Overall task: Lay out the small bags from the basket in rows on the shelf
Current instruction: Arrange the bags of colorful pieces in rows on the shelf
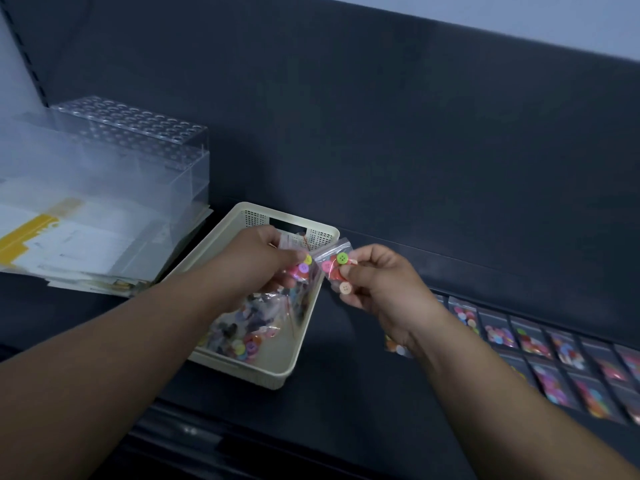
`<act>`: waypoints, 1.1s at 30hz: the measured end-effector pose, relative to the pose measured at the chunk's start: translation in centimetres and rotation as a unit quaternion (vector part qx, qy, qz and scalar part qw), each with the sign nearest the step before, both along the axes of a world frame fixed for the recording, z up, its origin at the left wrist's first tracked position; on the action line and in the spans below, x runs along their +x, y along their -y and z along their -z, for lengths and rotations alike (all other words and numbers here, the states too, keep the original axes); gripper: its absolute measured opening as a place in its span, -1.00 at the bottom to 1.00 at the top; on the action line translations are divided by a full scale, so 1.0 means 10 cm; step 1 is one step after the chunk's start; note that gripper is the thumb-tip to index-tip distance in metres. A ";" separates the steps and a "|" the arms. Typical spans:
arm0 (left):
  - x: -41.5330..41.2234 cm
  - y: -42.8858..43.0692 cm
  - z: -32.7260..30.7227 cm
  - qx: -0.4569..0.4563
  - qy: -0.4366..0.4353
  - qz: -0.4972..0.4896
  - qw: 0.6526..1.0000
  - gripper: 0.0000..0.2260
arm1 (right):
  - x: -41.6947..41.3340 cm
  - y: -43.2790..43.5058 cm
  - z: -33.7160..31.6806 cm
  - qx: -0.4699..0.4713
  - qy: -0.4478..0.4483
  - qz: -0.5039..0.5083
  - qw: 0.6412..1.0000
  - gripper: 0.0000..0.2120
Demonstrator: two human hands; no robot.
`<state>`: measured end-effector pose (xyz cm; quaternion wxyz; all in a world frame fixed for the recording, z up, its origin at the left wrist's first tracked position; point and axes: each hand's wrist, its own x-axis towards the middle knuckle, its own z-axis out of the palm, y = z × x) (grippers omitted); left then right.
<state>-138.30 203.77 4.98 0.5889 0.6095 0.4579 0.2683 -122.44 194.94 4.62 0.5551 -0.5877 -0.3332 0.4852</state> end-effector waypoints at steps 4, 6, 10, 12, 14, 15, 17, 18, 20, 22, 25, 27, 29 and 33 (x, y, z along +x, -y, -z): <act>0.21 0.23 -0.09 -0.013 0.004 0.013 1.000 -0.86 | 0.15 0.18 -0.05 -0.001 -0.037 -0.021 0.999 -0.75; 0.33 0.37 -0.12 -0.042 0.006 0.021 0.999 -0.82 | 0.23 0.28 -0.05 -0.002 -0.027 -0.023 0.999 -0.77; 0.58 0.66 -0.11 -0.112 0.002 0.038 0.993 -0.83 | 0.43 0.50 0.00 -0.017 -0.031 0.016 0.999 -0.82; 0.70 0.81 -0.10 -0.156 0.014 0.062 0.986 -0.86 | 0.55 0.61 0.05 -0.030 -0.032 0.039 0.998 -0.81; 0.81 0.96 -0.10 -0.181 0.024 0.105 0.978 -0.95 | 0.64 0.71 0.08 -0.033 -0.045 0.056 0.997 -0.80; 0.87 1.04 -0.09 -0.178 0.019 0.117 0.977 -0.97 | 0.68 0.76 0.09 -0.032 -0.056 0.058 0.996 -0.79; 0.99 1.15 -0.02 -0.146 -0.004 0.106 0.984 -0.87 | 0.75 0.87 0.09 -0.032 -0.078 0.053 0.995 -0.78; 1.05 1.19 0.01 -0.123 -0.015 0.093 0.988 -0.84 | 0.78 0.93 0.09 -0.032 -0.089 0.043 0.995 -0.79; 1.13 1.27 0.07 -0.085 -0.031 0.080 0.993 -0.80 | 0.85 1.02 0.10 -0.034 -0.102 0.010 0.994 -0.83; 1.18 1.34 0.11 -0.062 -0.038 0.089 0.993 -0.80 | 0.93 1.10 0.11 -0.043 -0.088 -0.011 0.995 -0.87; 1.20 1.40 0.17 -0.050 -0.037 0.118 0.991 -0.81 | 1.00 1.19 0.14 -0.059 -0.079 0.007 0.995 -0.90; 1.19 1.40 0.20 -0.056 -0.036 0.147 0.987 -0.80 | 1.02 1.25 0.17 -0.072 -0.096 0.024 0.992 -0.91; 1.15 1.40 0.21 -0.061 -0.048 0.178 0.981 -0.79 | 1.02 1.31 0.21 -0.078 -0.111 0.039 0.990 -0.89; 1.02 1.34 0.26 -0.058 -0.096 0.204 0.972 -0.84 | 0.98 1.36 0.32 -0.088 -0.071 0.061 0.992 -0.84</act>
